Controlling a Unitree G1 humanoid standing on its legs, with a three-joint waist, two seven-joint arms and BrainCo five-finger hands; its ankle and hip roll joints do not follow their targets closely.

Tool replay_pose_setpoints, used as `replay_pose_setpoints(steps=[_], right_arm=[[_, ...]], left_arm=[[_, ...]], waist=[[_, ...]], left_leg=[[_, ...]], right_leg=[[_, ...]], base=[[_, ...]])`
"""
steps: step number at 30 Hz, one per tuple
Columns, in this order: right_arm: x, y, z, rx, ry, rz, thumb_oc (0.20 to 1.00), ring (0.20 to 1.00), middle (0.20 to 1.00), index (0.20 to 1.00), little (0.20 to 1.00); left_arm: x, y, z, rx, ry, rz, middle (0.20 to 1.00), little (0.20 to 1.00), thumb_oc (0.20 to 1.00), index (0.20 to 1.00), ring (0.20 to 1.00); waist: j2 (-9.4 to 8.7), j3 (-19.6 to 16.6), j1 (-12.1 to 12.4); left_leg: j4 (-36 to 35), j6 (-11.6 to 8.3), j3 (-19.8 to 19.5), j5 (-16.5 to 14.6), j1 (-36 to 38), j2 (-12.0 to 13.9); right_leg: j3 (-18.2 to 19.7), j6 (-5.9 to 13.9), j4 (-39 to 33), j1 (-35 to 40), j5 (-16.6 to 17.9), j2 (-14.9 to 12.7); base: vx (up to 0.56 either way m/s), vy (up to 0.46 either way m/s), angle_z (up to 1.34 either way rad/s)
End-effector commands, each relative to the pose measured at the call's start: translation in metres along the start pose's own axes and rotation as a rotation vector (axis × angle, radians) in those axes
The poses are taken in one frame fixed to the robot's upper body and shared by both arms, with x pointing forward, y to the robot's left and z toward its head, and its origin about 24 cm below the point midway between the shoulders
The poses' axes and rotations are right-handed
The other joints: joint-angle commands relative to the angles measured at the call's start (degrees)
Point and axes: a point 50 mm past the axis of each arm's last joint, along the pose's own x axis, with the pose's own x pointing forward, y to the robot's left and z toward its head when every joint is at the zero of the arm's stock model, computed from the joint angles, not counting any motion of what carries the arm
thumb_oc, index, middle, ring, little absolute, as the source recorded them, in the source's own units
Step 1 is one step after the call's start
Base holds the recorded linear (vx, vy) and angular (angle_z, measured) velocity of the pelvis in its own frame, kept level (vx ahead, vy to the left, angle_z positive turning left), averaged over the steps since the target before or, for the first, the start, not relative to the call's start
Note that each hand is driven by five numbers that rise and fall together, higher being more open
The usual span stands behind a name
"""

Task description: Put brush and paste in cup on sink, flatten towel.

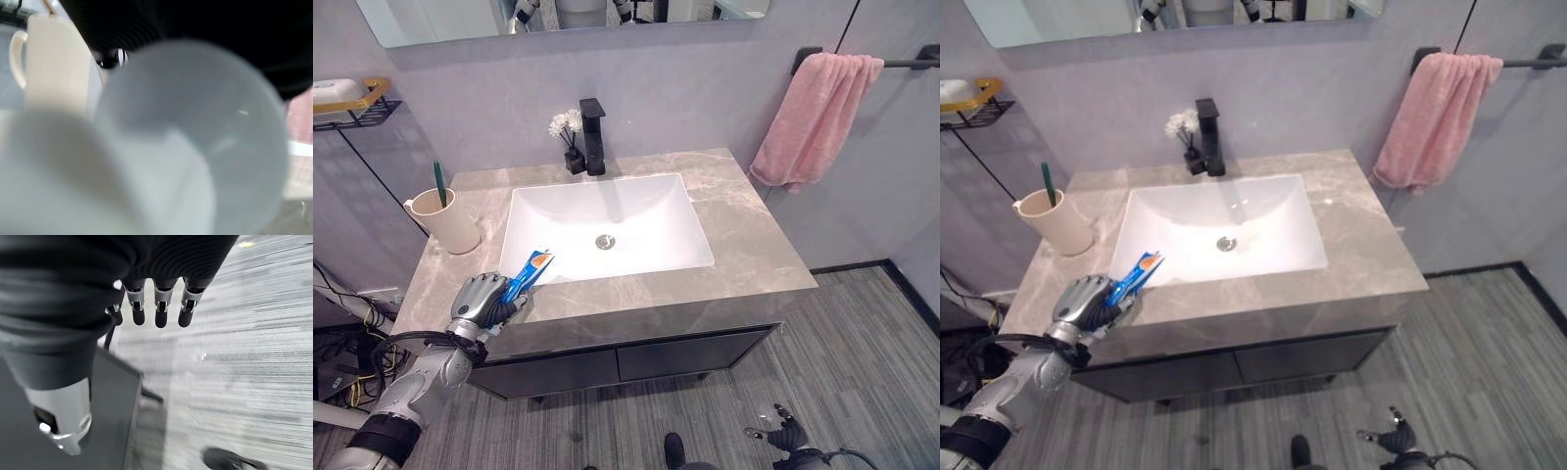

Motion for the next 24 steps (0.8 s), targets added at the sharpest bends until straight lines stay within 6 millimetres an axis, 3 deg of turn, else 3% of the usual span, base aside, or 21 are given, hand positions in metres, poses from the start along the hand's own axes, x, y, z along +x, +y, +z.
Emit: replay_pose_setpoints(steps=[1,5,12,20,24], right_arm=[[0.006,-0.021,0.031,0.16,-0.125,-0.121,1.0,1.0,1.0,1.0,1.0],[-0.005,-0.045,0.067,0.36,-0.321,-0.218,1.0,1.0,1.0,1.0,1.0],[-0.022,-0.067,0.105,0.435,-0.534,-0.298,1.0,1.0,1.0,1.0,1.0],[-0.073,-0.091,0.204,0.367,-1.051,-0.32,1.0,1.0,1.0,1.0,1.0],[-0.103,-0.079,0.262,0.468,-1.304,-0.11,1.0,1.0,1.0,1.0,1.0]], left_arm=[[0.019,0.072,-0.013,0.137,-0.015,0.311,0.2,0.2,0.2,0.2,0.2],[0.017,0.114,-0.017,0.234,-0.017,0.476,0.2,0.2,0.2,0.2,0.2],[0.013,0.152,-0.018,0.359,-0.033,0.598,0.2,0.2,0.2,0.2,0.2],[0.026,0.219,0.011,0.521,-0.166,0.82,0.2,0.2,0.2,0.2,0.2],[0.04,0.243,0.035,0.529,-0.261,0.885,0.2,0.2,0.2,0.2,0.2]], waist=[[-0.79,-0.9,-0.2],[-0.37,-1.8,-1.0],[0.24,-2.6,-1.5],[1.01,-3.8,-2.1],[1.35,-4.3,-1.8]], left_leg=[[0.5,-0.73,0.5,-0.2,0.3,-0.7],[0.5,-0.78,0.6,-0.3,0.9,-0.7],[0.5,-0.81,1.0,-0.3,1.4,-0.5],[0.5,-0.8,1.0,-1.0,2.1,-0.5],[0.5,-0.74,1.0,-1.0,2.6,-0.8]], right_leg=[[0.8,4.53,0.4,3.1,-0.8,-3.4],[0.8,4.25,0.5,3.7,-1.0,-3.4],[0.7,4.18,0.6,4.1,-1.2,-3.4],[0.5,4.41,0.5,5.0,-1.8,-3.7],[0.4,4.43,0.6,5.4,-1.9,-3.8]], base=[[0.0,-0.03,0.04],[0.0,0.0,0.0],[0.0,0.0,0.0],[0.0,0.001,0.0],[0.0,0.011,0.0]])
